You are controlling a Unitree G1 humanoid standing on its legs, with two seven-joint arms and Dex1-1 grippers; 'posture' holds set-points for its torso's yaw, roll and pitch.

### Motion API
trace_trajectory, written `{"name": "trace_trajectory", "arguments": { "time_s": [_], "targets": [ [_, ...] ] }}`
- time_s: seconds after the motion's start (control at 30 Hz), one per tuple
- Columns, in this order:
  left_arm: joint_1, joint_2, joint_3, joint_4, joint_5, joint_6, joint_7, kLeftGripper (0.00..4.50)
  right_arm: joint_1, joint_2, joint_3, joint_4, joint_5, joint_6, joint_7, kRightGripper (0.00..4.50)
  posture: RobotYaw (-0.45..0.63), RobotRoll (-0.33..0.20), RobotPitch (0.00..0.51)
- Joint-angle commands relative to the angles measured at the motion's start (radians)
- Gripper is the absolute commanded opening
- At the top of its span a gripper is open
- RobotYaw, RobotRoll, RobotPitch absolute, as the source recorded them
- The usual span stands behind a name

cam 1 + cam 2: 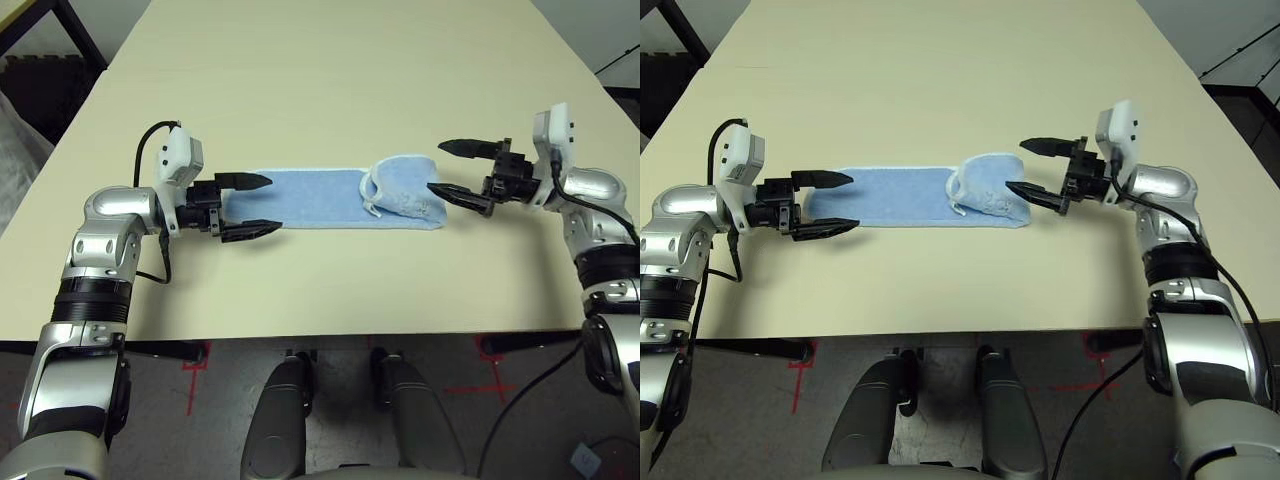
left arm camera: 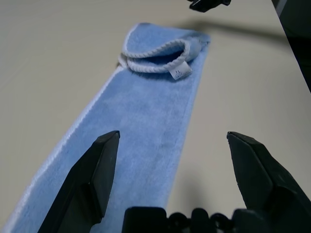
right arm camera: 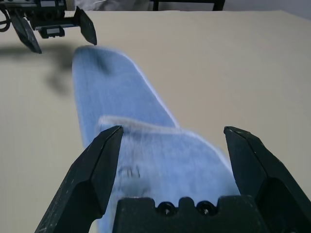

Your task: Fold the towel and set it aside.

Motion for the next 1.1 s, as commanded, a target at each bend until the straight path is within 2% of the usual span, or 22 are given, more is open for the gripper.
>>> {"name": "trace_trajectory", "arguments": {
  "time_s": [0.03,0.13,0.33,0.43,0.77,1.1],
  "targets": [
    [0.035,0.011,0.005,-0.042,-0.007,0.013,0.007,4.50,-0.017,0.023,0.003,0.028,-0.012,-0.020,-0.011,4.32,0.13,0.000,0.198],
    [0.048,0.019,0.011,-0.064,-0.013,0.023,0.012,4.50,-0.026,0.009,0.001,0.047,-0.023,-0.054,0.014,3.55,0.13,0.000,0.194],
    [0.053,0.022,0.015,-0.073,-0.016,0.026,0.018,4.50,-0.033,-0.006,0.002,0.077,-0.034,-0.078,0.034,1.24,0.13,0.000,0.188],
    [0.013,-0.001,0.019,-0.035,-0.012,-0.018,0.030,4.50,-0.037,0.005,0.006,0.081,-0.034,-0.066,0.041,0.07,0.13,0.000,0.188],
    [-0.076,-0.026,-0.005,0.081,0.006,-0.113,-0.037,4.50,-0.043,0.047,0.028,0.090,-0.066,-0.027,0.029,0.03,0.12,0.000,0.191],
    [-0.077,-0.042,-0.012,0.070,0.005,-0.106,-0.025,4.50,0.007,0.105,0.112,0.161,-0.182,-0.037,-0.078,0.03,0.14,0.000,0.194]
  ]
}}
